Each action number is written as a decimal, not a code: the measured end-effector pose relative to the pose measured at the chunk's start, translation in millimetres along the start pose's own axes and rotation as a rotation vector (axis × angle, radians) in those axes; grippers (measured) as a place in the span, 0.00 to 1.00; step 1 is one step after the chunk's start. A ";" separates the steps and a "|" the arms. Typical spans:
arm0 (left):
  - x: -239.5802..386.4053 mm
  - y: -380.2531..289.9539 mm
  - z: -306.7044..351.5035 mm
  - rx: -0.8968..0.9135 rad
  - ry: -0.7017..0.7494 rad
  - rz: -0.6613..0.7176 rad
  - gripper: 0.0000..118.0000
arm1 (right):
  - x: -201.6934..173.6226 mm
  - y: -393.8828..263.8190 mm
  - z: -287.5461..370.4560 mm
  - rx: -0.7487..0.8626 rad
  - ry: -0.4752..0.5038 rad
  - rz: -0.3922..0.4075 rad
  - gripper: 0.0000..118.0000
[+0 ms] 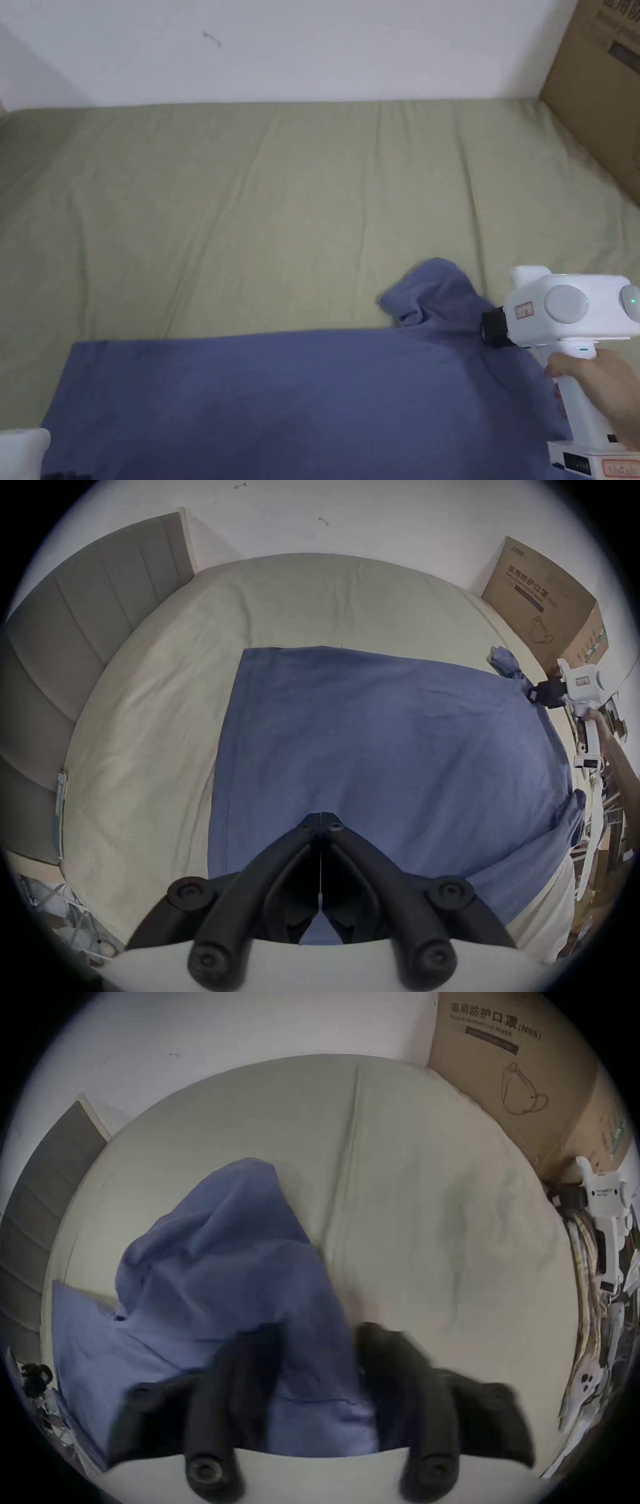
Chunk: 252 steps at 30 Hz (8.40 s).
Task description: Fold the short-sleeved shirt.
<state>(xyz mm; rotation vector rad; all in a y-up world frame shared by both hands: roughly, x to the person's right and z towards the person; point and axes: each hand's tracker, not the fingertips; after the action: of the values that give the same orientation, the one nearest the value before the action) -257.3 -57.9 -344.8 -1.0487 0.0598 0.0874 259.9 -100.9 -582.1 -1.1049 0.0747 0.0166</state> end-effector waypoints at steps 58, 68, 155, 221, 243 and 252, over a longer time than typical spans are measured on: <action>-75.8 -44.0 114.9 0.154 -0.025 -0.059 0.01 | 17.0 -196.6 233.3 0.142 0.144 -0.029 0.01; -80.5 -128.8 76.1 -0.011 -0.007 -0.069 0.01 | 23.7 -292.7 194.8 0.010 0.136 -0.109 0.01; -166.9 -81.3 54.5 -0.003 -0.531 0.439 0.07 | -203.5 -228.5 239.9 0.610 0.024 -0.049 0.00; 128.5 -88.2 40.2 -0.161 -0.780 0.103 0.02 | -92.0 -268.4 248.3 0.572 0.063 -0.243 0.00; -38.7 -111.1 -31.0 -0.083 -1.003 0.613 0.95 | -152.9 -246.2 239.1 0.533 0.081 -0.100 0.00; -23.4 -98.2 -56.7 -0.214 -0.969 0.542 0.08 | -145.2 -240.8 234.0 0.499 0.038 -0.087 0.00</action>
<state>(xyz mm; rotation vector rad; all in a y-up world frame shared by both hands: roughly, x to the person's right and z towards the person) -271.1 -156.8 -286.2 -1.0851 -0.5572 1.0983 139.5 3.3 -252.8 -0.6087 0.0602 -0.0971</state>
